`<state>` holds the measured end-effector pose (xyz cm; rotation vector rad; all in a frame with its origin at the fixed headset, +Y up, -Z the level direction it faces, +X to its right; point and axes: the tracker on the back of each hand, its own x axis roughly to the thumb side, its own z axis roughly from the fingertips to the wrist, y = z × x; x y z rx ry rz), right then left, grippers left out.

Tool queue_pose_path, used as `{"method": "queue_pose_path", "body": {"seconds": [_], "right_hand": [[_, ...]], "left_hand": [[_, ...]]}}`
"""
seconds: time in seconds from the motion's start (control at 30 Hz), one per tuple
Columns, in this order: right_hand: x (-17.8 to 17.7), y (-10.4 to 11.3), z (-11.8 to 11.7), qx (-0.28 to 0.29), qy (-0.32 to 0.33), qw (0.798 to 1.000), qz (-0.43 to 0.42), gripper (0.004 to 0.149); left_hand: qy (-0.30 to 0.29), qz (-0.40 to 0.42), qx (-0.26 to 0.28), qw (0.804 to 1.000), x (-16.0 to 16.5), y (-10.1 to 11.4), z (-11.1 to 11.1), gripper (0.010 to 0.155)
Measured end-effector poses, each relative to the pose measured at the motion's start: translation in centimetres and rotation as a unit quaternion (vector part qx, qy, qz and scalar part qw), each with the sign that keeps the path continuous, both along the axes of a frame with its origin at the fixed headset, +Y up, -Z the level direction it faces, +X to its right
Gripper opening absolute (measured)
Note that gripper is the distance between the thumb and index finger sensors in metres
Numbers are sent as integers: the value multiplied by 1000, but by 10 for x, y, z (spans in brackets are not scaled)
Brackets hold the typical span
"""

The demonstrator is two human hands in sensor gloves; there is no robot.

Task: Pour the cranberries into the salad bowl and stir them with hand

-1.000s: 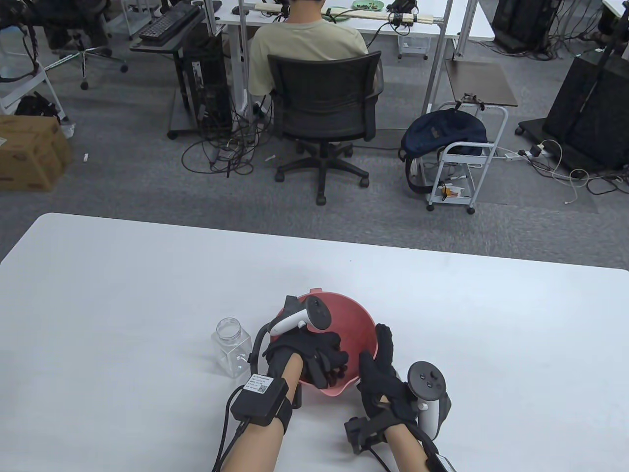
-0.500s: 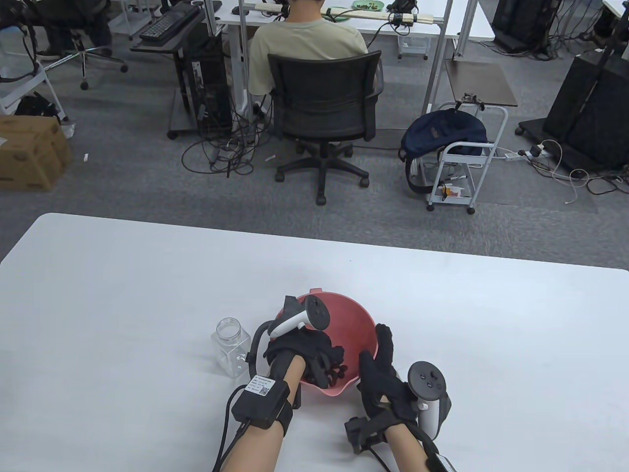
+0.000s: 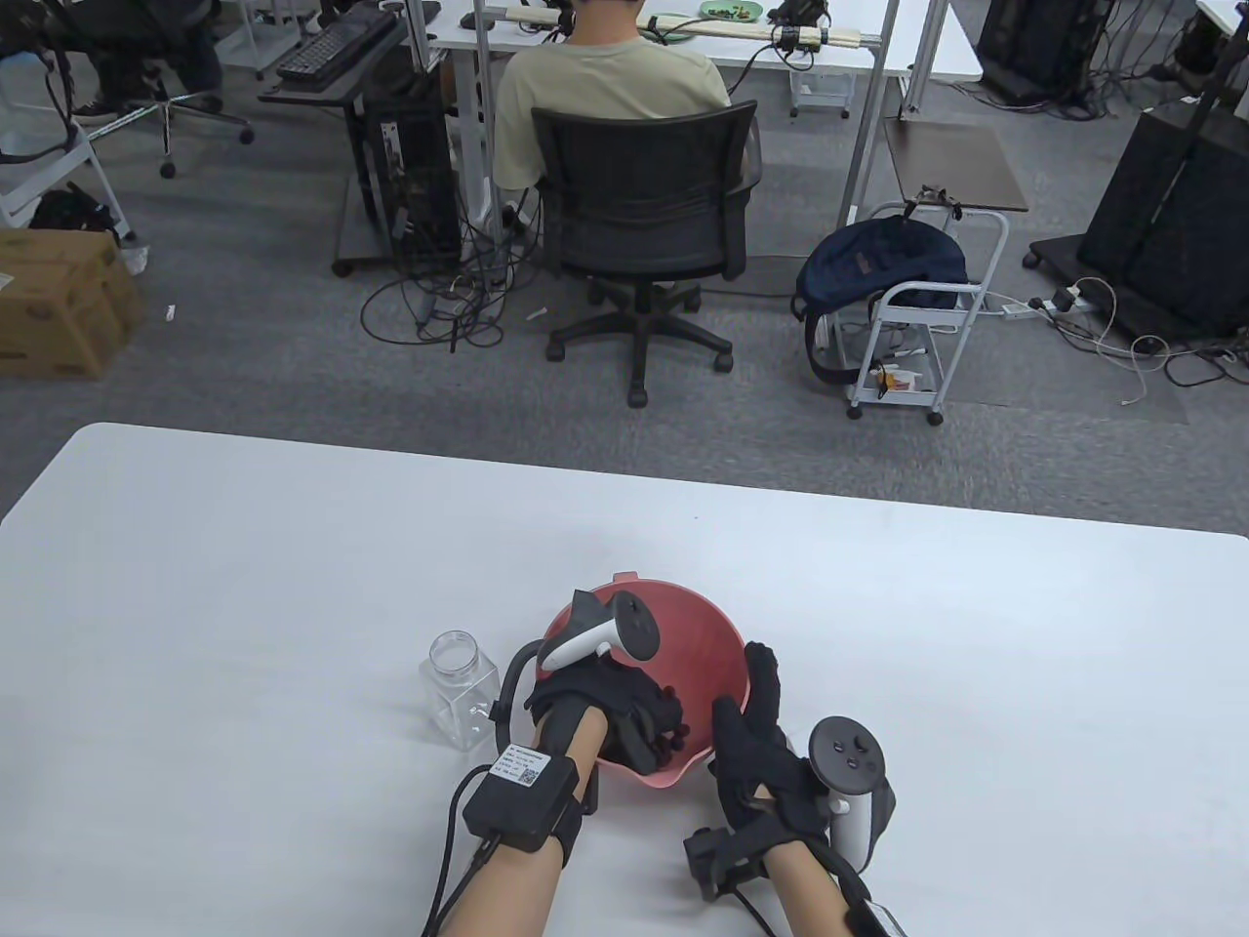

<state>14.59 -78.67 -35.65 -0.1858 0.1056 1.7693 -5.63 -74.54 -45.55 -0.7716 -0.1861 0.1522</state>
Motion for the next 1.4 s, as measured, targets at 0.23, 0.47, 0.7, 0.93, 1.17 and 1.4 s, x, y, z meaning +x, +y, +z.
{"method": "queue_pose_path", "body": {"seconds": [0.23, 0.47, 0.7, 0.93, 1.17, 1.4], "right_hand": [[-1, 0, 0, 4, 1, 1000, 6, 70], [-1, 0, -1, 5, 2, 1000, 7, 70], [-2, 0, -1, 6, 2, 1000, 8, 70], [-2, 0, -1, 9, 3, 1000, 11, 70], [-1, -2, -1, 3, 0, 1000, 2, 70], [-1, -2, -1, -1, -1, 1000, -2, 70]], "left_hand": [[-4, -10, 1, 1000, 1, 1, 1, 52], [-17, 11, 7, 1000, 2, 2, 1, 57], [-19, 16, 9, 1000, 2, 1, 0, 61], [-18, 14, 10, 1000, 1, 0, 1, 63], [-12, 13, 12, 1000, 2, 1, 1, 69], [-2, 7, 6, 1000, 2, 1, 0, 77]]}}
